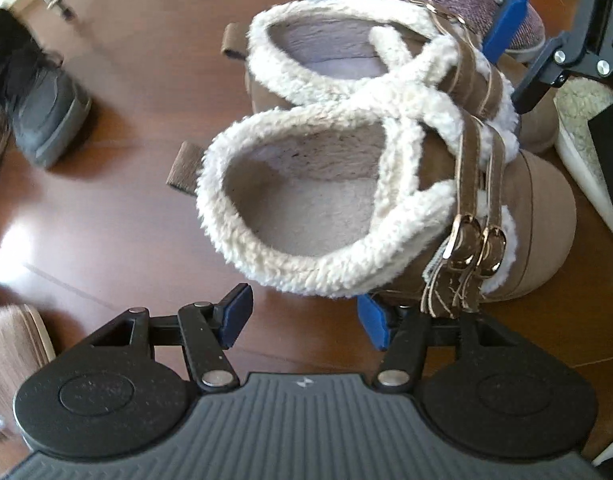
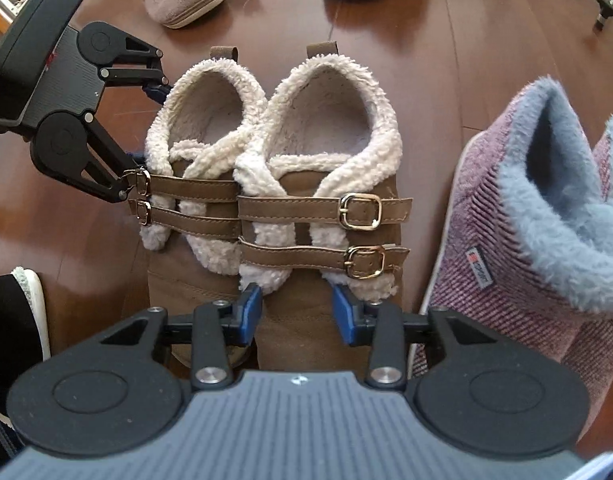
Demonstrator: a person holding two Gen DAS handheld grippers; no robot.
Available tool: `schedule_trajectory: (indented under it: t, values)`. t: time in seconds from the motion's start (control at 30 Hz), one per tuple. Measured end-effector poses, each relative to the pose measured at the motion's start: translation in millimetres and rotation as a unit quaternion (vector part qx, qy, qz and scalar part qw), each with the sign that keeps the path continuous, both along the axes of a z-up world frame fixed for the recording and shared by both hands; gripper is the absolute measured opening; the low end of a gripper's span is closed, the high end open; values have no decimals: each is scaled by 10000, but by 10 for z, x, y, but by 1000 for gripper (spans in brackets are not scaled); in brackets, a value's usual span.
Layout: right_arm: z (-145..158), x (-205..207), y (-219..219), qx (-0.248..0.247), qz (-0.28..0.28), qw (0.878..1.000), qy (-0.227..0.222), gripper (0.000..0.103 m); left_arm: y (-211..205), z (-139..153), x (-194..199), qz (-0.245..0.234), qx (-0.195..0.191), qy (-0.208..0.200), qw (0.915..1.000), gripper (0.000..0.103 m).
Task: Organize scattered shoes
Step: 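Open the right gripper and withdraw both tools from the shoes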
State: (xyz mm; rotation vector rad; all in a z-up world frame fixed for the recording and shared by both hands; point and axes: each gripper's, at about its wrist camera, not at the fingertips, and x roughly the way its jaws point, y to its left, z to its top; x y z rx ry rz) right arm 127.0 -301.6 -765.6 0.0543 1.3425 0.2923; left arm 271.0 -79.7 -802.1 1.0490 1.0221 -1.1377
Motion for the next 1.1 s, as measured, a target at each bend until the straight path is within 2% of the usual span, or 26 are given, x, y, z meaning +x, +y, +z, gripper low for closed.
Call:
schedule_trajectory:
  t: [0.27,0.33,0.4,0.53,0.6,0.77,0.83,0.9,1.0,1.07,1.1]
  values:
    - [-11,-29,-33,-100,-122,9998,125,47,-130,-26,43,-67,14,-116,9999,61]
    - [1,-19,-42,-110,-147,9997,175,48,-38,-3,88,143,-60,31,9999,61]
    - [49,-9,-75,-73,-189,9997,169,49,126,42,158,457,-128,342,9983,65]
    - [275,14,-219,237,-391,9989,-93,57,499,92,333,1213,-92,767,9896,65]
    - [367,57,-306,449,-570,9971,-209,57,680,163,418,1533,-169,872,9842,65]
    - [510,248,-410,1138,-790,9891,-493,62,1012,465,699,2251,-717,960,9669,66]
    - [512,355,-385,1300,-819,9868,-517,65,1078,582,763,2486,-812,871,9613,66]
    - [498,580,-364,1364,-680,9871,-498,65,960,672,838,2641,-771,756,9584,66]
    - [541,973,-342,1134,-241,9922,-458,65,800,817,981,2731,-674,617,9576,66]
    - [727,1249,-298,1001,60,9939,-468,65,746,965,1030,2771,-593,561,9574,66]
    - [862,1370,-286,982,211,9936,-526,65,747,1143,1128,2878,-538,529,9547,66]
